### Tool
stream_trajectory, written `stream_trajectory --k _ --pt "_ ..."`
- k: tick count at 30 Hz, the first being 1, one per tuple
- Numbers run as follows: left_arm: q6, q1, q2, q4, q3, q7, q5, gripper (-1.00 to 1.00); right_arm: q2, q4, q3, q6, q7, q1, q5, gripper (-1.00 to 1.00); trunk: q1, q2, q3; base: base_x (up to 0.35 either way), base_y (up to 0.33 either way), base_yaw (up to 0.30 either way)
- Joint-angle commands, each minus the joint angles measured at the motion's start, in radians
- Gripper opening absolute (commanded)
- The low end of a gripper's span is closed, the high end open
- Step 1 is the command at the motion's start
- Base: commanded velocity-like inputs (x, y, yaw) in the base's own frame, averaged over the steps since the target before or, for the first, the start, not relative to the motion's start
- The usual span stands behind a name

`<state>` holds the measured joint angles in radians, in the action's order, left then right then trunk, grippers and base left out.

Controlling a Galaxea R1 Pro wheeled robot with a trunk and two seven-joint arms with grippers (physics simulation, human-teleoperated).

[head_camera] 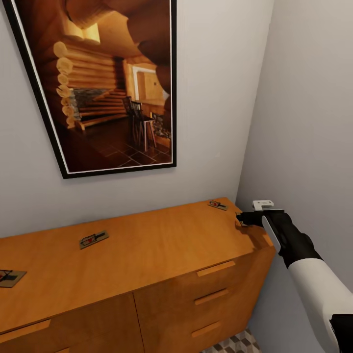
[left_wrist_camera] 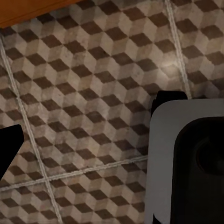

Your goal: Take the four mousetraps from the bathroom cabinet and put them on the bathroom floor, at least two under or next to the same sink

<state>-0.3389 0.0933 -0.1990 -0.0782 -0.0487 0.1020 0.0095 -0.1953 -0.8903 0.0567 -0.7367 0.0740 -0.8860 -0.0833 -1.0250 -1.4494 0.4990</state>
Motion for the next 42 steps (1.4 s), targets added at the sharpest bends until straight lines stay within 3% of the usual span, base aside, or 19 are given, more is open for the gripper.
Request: stream_trajectory --k 1,23,42 --pt "-0.006 0.002 0.000 -0.004 -0.005 0.005 0.001 1.00 -0.001 -0.001 0.003 -0.004 -0.003 -0.001 -0.008 1.00 0.000 -0.001 0.001 0.000 0.000 0.000" --pt "-0.005 0.002 0.000 -0.005 -0.005 0.006 0.001 1.00 -0.001 -0.001 0.003 -0.004 -0.003 -0.001 -0.009 1.00 0.000 -0.001 0.031 0.000 0.000 0.000" --pt "-0.005 0.002 0.000 -0.005 -0.005 0.007 0.001 1.00 -0.001 -0.001 0.003 -0.003 -0.003 -0.001 -0.009 1.00 0.000 -0.001 0.035 0.000 0.000 0.000"
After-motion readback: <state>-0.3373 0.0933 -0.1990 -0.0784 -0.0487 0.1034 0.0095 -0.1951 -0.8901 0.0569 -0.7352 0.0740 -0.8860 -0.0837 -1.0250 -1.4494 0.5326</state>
